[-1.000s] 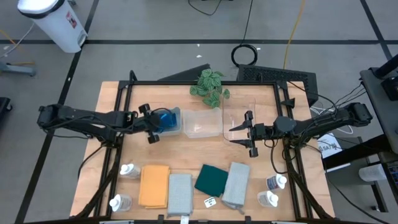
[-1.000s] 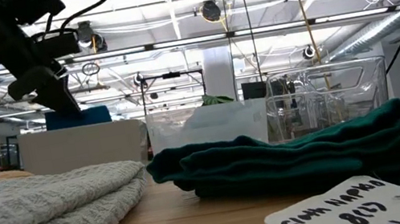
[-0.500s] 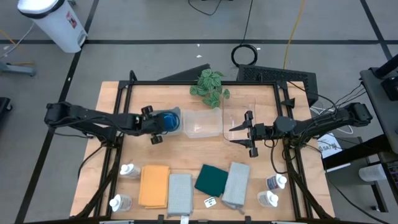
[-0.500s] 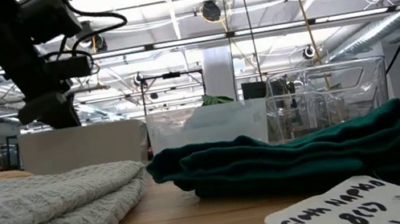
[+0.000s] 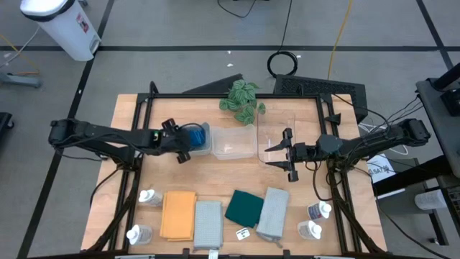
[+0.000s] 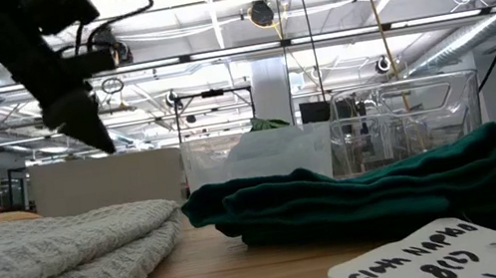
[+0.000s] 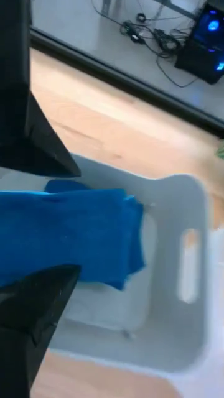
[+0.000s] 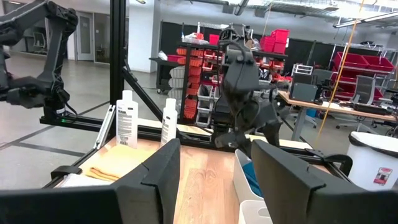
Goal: Pick & Place Kitchen Items
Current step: Put the blue sponge into the gray bin, then put the white plastic restorer bottle into the white bin
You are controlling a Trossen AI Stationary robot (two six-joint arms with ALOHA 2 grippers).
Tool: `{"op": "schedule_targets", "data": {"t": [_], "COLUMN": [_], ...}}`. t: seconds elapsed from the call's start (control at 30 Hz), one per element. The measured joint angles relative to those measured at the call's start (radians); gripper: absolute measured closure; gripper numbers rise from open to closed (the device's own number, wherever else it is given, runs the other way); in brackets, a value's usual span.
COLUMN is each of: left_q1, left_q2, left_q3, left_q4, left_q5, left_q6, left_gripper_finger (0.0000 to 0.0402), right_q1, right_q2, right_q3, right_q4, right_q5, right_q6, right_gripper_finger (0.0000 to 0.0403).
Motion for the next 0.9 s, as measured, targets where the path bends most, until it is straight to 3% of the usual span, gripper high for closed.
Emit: {"op": "schedule_targets", "data": {"t": [0.2,0.43,0.7,0.9], "left_q1": [-0.007,-0.055,-0.235,-0.356], "left_q2": [-0.065,-0.107,-0.064,-0.040], "left_q3": [0.058,0.217,0.315,0.439], "left_q4": [-0.039,-0.284,-0.538,-0.742], "left_q5": [0.066,0.391,0.680,0.756], "left_q6": [-0.052,-0.280,-0.513,-0.770], "left_gripper_finger": [0.0122,0.0129,0.0153,0.0160], "right_q1": [0.000,0.000,0.000,0.000], "right_q2": [0.000,0.000,0.000,0.000], "right_q3": [0.000,0.000,0.000,0.000], "right_q4": [-0.001,-0.007,0.000,0.000], "right_q5": [0.000,0.000,0.000,0.000], "right_q6": [0.000,0.000,0.038,0.038], "right_gripper_finger": [0.0232,0.0232,0.0232,0.0232]}}
